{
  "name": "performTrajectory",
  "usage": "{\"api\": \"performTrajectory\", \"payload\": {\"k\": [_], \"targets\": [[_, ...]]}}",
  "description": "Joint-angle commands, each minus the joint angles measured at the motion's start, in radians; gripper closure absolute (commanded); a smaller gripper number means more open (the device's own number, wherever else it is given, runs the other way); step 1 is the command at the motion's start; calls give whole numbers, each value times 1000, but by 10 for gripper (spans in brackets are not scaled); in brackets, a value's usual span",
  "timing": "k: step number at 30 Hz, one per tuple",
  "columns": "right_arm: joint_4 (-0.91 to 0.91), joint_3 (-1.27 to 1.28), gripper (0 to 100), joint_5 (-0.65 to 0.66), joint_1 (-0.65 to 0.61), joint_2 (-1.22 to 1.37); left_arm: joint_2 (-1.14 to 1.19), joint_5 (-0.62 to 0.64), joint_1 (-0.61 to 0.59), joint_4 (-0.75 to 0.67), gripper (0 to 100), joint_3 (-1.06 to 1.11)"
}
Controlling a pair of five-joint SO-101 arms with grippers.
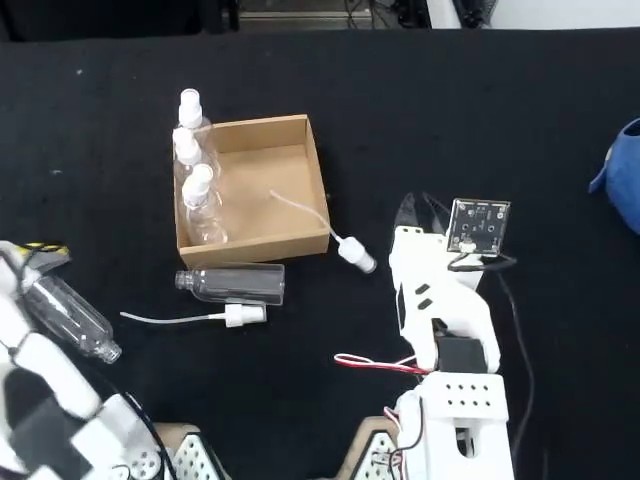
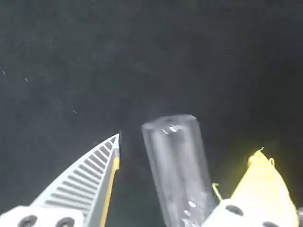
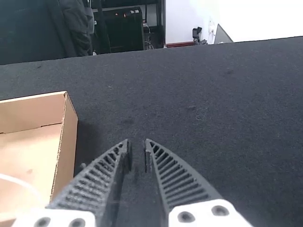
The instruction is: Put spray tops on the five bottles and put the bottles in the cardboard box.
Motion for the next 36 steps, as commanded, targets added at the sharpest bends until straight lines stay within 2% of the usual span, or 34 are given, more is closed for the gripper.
{"api": "performTrajectory", "payload": {"k": [1, 6, 11, 15, 20, 26, 31, 36], "targets": [[-28, -48, 966, 2, -21, -25, 157, -83, -62, -110, 723, -131], [-28, -48, 966, 2, -21, -25, 285, -87, -124, -238, 723, -148], [-28, -48, 966, 2, -21, -25, 290, -155, -200, -247, 723, -142], [-28, -48, 966, 2, -21, -25, 284, -262, -271, -209, 723, -139], [-28, -48, 966, 2, -21, -25, 278, -396, -321, -94, 723, -147], [-28, -47, 966, 2, -21, -25, 290, -333, -255, -164, 723, -255], [-28, -39, 966, 2, -21, -25, 279, -334, -194, -222, 723, -170], [-28, -41, 966, 2, -21, -25, 278, -445, -200, -143, 723, -88]]}}
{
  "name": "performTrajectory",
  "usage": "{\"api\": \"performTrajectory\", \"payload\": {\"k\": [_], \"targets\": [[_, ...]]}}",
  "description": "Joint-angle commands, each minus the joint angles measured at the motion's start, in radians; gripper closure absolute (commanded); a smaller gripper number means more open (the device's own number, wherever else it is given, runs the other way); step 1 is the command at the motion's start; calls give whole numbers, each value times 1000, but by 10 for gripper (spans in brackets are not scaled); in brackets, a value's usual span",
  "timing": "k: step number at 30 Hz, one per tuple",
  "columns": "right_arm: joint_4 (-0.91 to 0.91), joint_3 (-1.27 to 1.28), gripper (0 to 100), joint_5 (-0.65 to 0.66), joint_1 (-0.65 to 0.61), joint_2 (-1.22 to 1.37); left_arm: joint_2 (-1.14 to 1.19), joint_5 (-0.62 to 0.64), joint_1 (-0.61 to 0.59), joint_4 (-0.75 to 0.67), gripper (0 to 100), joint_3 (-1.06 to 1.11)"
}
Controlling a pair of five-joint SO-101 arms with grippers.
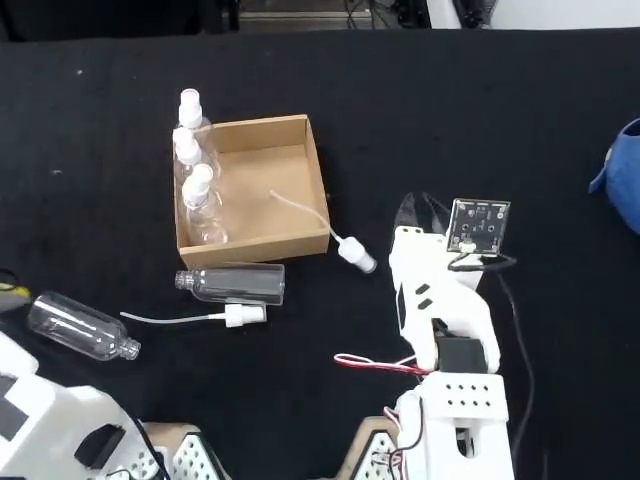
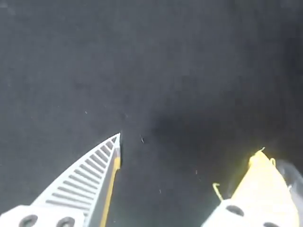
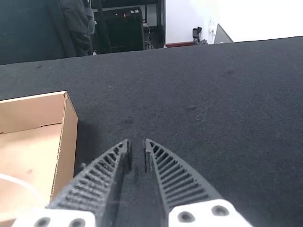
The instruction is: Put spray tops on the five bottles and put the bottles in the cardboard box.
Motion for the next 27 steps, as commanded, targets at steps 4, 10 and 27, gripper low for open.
{"api": "performTrajectory", "payload": {"k": [4, 10, 27], "targets": [[-28, -41, 966, 2, -21, -25, -23, -112, -28, 120, 723, 31], [-28, -44, 966, 2, -21, -25, -23, -170, -51, 244, 723, 31], [-28, -45, 966, 3, -20, -25, -23, -394, -42, 503, 723, 44]]}}
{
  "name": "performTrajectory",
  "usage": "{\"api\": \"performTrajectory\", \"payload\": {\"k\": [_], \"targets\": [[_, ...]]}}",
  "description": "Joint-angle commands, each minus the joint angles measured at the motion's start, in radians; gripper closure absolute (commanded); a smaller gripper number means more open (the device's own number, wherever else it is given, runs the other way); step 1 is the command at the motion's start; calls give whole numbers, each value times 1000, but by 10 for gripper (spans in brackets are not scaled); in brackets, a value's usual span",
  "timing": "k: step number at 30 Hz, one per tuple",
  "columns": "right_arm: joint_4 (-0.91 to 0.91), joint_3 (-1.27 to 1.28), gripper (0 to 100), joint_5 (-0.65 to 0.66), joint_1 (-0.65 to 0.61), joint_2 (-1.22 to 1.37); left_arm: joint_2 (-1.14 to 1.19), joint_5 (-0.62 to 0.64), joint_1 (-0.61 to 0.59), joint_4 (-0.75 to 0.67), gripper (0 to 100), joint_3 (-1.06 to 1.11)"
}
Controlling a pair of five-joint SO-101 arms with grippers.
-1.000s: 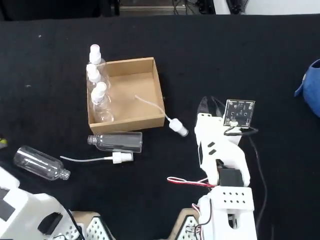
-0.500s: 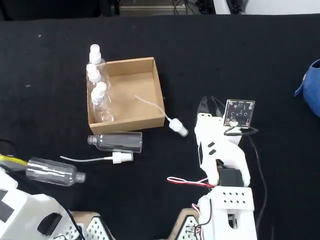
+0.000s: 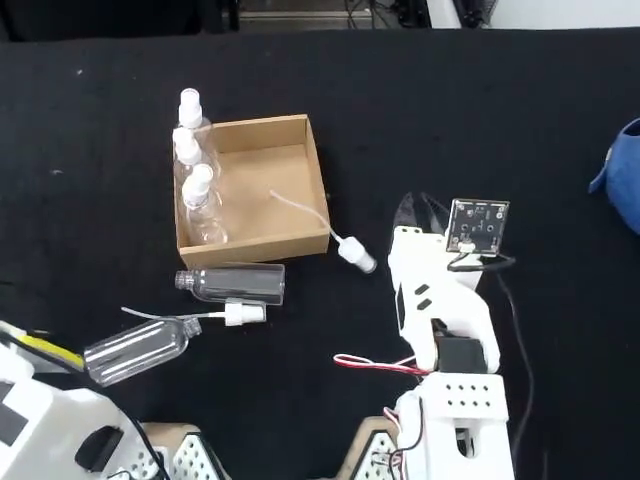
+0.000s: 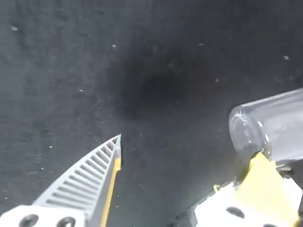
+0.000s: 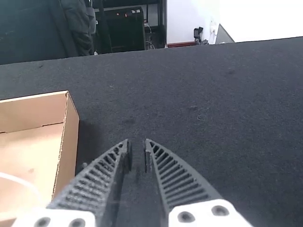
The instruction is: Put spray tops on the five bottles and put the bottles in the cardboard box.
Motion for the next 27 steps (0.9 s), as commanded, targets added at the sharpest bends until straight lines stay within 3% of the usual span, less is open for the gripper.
{"api": "performTrajectory", "payload": {"k": [1, 7, 11, 16, 23, 27], "targets": [[-28, -45, 966, 3, -12, -25, -23, -46, 16, 23, 723, -7], [-28, -45, 966, 2, -12, -27, -66, -86, 7, 28, 723, -68], [-28, -45, 966, 2, -15, -27, -189, -106, 64, 26, 723, -70], [-28, -45, 966, 2, -11, -27, -344, -192, 185, -60, 723, 71], [-28, -44, 966, 2, -11, -27, -526, -324, 199, -391, 723, 360], [-28, -44, 966, 2, -11, -27, -654, -321, 245, -324, 723, 467]]}}
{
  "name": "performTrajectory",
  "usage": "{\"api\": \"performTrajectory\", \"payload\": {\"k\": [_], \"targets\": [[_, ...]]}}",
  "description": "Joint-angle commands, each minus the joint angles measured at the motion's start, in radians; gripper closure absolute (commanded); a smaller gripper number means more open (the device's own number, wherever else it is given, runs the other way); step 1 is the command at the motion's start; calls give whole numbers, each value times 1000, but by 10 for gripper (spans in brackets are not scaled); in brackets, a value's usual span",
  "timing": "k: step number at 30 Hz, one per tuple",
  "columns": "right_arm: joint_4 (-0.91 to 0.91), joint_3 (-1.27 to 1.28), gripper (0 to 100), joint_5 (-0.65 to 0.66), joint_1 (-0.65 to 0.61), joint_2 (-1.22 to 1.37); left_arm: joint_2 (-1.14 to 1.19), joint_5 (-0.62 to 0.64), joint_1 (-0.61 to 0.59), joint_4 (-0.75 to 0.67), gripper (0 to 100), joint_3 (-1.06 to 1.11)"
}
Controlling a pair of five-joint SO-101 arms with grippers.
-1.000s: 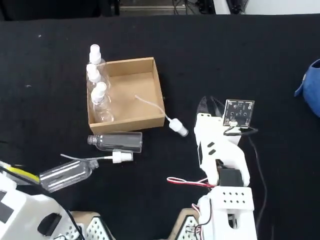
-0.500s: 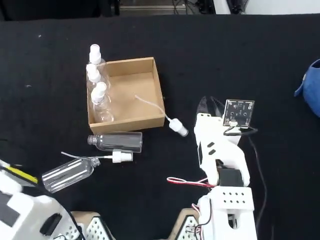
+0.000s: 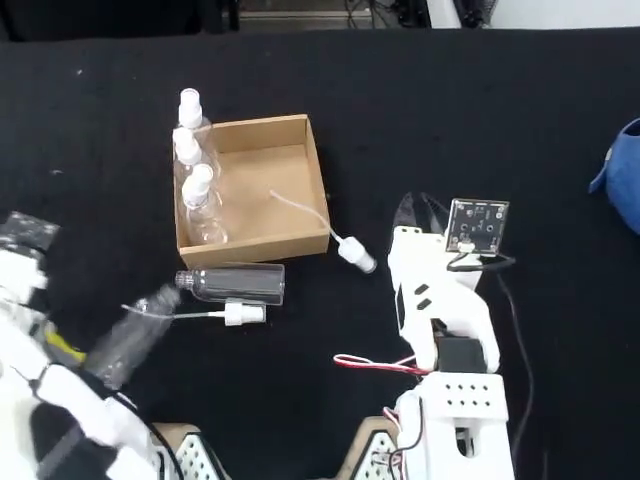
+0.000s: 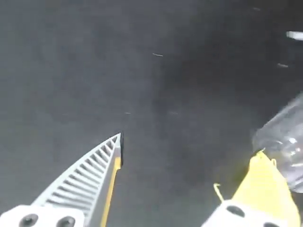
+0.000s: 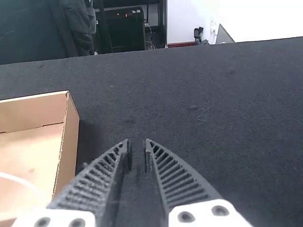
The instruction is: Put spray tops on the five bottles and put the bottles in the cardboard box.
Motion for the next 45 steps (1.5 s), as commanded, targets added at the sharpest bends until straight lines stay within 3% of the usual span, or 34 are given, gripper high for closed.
{"api": "performTrajectory", "payload": {"k": [1, 5, 10, 14, 19, 26, 37, 45], "targets": [[-28, -44, 966, 2, -11, -27, -167, -15, 68, 83, 723, 90], [-28, -42, 966, 2, -12, -27, -308, -15, 137, 224, 723, 111], [-28, -41, 966, 2, -11, -27, -493, -14, 162, 302, 723, 114], [-28, -41, 966, 2, -14, -27, -578, 117, 165, 350, 721, 105], [-28, -41, 966, 2, -15, -27, -557, 245, 209, 359, 720, 114], [-28, -41, 966, 2, -11, -27, -433, 198, 334, 456, 722, 104], [-28, -44, 966, 2, -11, -27, -393, 290, 493, 440, 722, 114], [-28, -44, 966, 3, -9, -27, -393, 457, 509, 255, 722, 205]]}}
